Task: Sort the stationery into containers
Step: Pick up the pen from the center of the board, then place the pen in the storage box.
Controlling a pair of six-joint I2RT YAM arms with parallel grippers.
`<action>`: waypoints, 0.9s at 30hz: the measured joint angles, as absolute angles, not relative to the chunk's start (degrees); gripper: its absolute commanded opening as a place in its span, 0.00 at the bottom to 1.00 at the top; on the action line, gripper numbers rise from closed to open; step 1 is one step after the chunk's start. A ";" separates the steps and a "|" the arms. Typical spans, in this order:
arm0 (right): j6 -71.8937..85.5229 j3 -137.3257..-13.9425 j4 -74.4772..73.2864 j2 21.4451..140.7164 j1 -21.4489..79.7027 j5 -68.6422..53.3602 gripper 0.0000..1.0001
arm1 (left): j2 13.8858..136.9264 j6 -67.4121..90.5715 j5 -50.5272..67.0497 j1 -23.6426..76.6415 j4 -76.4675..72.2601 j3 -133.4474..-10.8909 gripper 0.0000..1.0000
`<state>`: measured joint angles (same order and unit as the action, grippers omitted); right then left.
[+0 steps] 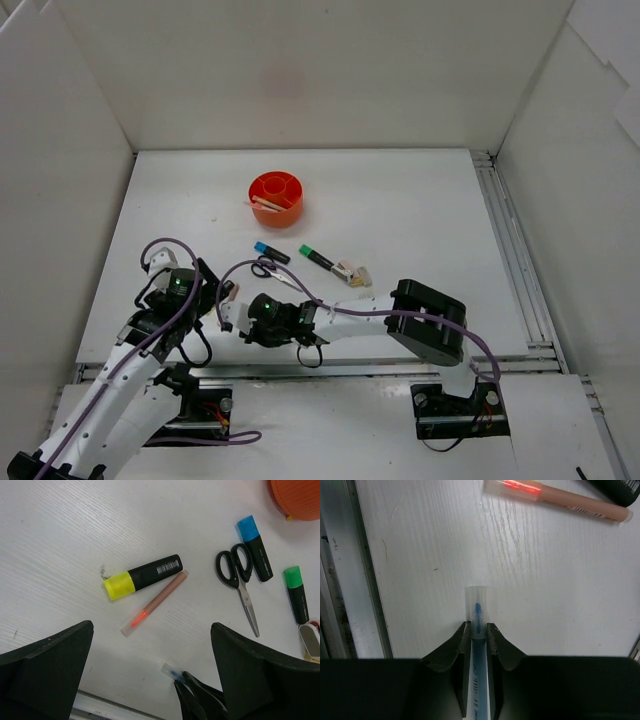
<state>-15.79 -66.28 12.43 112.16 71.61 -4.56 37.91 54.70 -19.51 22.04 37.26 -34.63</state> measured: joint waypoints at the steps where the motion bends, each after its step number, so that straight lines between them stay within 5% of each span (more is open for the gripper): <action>1: -15.94 -65.78 13.26 112.03 71.61 -4.34 0.03 | 38.11 54.70 -19.51 21.96 37.28 -34.63 1.00; 16: -22.02 -58.28 20.95 97.38 59.40 -11.18 0.00 | 40.49 52.27 -17.78 18.39 36.60 -34.63 0.99; 27: -30.02 -73.49 23.53 98.28 40.58 -35.97 0.00 | 44.27 48.16 -10.46 14.92 33.26 -34.63 1.00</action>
<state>-30.02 -73.49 23.53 98.28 40.58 -35.97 44.27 48.16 -10.46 14.92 33.26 -34.63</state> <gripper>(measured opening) 0.128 0.996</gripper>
